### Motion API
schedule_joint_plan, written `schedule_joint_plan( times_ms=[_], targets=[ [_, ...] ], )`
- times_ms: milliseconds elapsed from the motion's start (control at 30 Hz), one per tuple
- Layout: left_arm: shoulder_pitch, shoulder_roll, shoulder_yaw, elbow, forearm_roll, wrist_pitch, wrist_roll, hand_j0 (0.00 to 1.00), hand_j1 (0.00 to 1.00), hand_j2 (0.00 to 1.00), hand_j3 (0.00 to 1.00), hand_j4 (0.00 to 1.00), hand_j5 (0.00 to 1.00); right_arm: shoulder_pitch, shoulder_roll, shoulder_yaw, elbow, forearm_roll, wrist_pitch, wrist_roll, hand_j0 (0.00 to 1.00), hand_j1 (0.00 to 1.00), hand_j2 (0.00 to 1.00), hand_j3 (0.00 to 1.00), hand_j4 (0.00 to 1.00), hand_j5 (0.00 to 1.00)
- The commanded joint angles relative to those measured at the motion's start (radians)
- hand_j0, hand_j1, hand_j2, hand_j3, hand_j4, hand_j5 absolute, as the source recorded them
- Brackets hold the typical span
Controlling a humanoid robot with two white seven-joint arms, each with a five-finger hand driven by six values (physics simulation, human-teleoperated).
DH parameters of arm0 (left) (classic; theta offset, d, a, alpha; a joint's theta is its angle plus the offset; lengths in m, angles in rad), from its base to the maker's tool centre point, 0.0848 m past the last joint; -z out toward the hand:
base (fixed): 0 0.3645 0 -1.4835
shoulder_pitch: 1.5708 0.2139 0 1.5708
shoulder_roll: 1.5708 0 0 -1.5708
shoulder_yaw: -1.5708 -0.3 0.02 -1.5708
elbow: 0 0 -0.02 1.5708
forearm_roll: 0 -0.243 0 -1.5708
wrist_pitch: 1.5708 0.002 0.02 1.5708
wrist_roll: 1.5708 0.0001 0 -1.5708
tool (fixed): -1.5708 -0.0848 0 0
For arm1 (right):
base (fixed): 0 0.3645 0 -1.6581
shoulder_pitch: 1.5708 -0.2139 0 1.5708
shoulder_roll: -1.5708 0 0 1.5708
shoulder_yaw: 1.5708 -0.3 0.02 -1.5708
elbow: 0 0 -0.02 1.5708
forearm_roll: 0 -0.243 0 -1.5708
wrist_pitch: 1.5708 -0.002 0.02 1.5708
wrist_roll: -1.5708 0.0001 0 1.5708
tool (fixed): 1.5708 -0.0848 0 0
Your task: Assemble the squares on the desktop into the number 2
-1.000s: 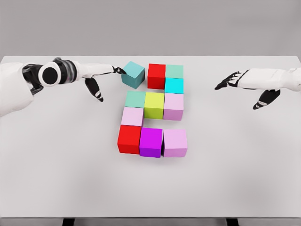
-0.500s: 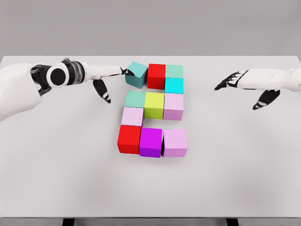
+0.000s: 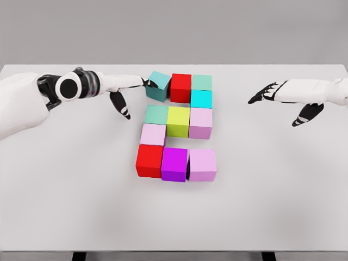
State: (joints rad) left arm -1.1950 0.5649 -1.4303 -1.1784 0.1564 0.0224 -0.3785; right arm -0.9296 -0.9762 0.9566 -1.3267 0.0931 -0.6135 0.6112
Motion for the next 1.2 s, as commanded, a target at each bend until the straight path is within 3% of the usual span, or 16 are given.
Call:
schedule_joint_plan(
  times_ms=[0, 133, 233, 367, 400, 467, 567, 667, 800, 1167],
  targets=[
    [0.000, 0.027, 0.002, 0.000, 0.002, -0.041, 0.001, 1.00, 1.00, 1.00, 1.00, 1.00, 1.00, 0.000, -0.001, -0.001, 0.000, -0.006, 0.003, 0.000, 1.00, 1.00, 1.00, 1.00, 1.00, 1.00],
    [0.000, 0.095, 0.007, 0.009, 0.003, -0.118, 0.003, 1.00, 1.00, 1.00, 1.00, 1.00, 1.00, 0.000, -0.002, -0.001, 0.000, -0.007, 0.003, 0.000, 1.00, 1.00, 1.00, 1.00, 1.00, 1.00],
    [0.002, 0.070, 0.005, 0.072, -0.006, -0.113, 0.003, 1.00, 1.00, 1.00, 1.00, 1.00, 1.00, 0.000, -0.002, 0.001, -0.002, -0.007, 0.003, 0.000, 1.00, 1.00, 1.00, 1.00, 1.00, 1.00],
    [0.002, -0.088, 0.004, 0.316, -0.038, -0.113, 0.000, 1.00, 1.00, 1.00, 1.00, 1.00, 1.00, 0.002, -0.027, 0.005, -0.051, -0.001, 0.003, 0.000, 1.00, 1.00, 1.00, 1.00, 1.00, 1.00],
    [0.002, -0.108, 0.005, 0.341, -0.060, -0.114, 0.000, 1.00, 1.00, 1.00, 1.00, 1.00, 1.00, 0.003, -0.038, 0.008, -0.065, -0.001, 0.003, 0.000, 1.00, 1.00, 1.00, 1.00, 1.00, 1.00],
    [0.011, -0.109, 0.004, 0.339, -0.060, -0.116, 0.001, 1.00, 1.00, 1.00, 1.00, 1.00, 1.00, 0.003, -0.073, 0.010, -0.089, -0.001, 0.003, 0.000, 1.00, 1.00, 1.00, 1.00, 1.00, 1.00],
    [0.014, -0.106, 0.004, 0.335, -0.060, -0.119, 0.003, 1.00, 1.00, 1.00, 1.00, 1.00, 1.00, 0.020, -0.124, 0.014, -0.216, 0.027, 0.003, 0.000, 1.00, 1.00, 1.00, 1.00, 1.00, 1.00],
    [0.017, -0.102, 0.002, 0.324, -0.060, -0.122, 0.003, 1.00, 1.00, 1.00, 1.00, 1.00, 1.00, 0.035, -0.168, 0.062, -0.376, 0.134, 0.003, 0.000, 1.00, 1.00, 1.00, 1.00, 1.00, 1.00],
    [0.014, -0.082, 0.004, 0.258, -0.057, -0.119, 0.000, 1.00, 1.00, 1.00, 1.00, 1.00, 1.00, 0.035, -0.173, 0.094, -0.396, 0.177, 0.003, 0.000, 1.00, 1.00, 1.00, 1.00, 1.00, 1.00],
    [0.014, -0.080, 0.004, 0.238, -0.055, -0.122, 0.000, 1.00, 1.00, 1.00, 1.00, 1.00, 1.00, 0.034, -0.170, 0.152, -0.430, 0.221, 0.003, 0.000, 1.00, 1.00, 1.00, 1.00, 1.00, 1.00]
  ],
)
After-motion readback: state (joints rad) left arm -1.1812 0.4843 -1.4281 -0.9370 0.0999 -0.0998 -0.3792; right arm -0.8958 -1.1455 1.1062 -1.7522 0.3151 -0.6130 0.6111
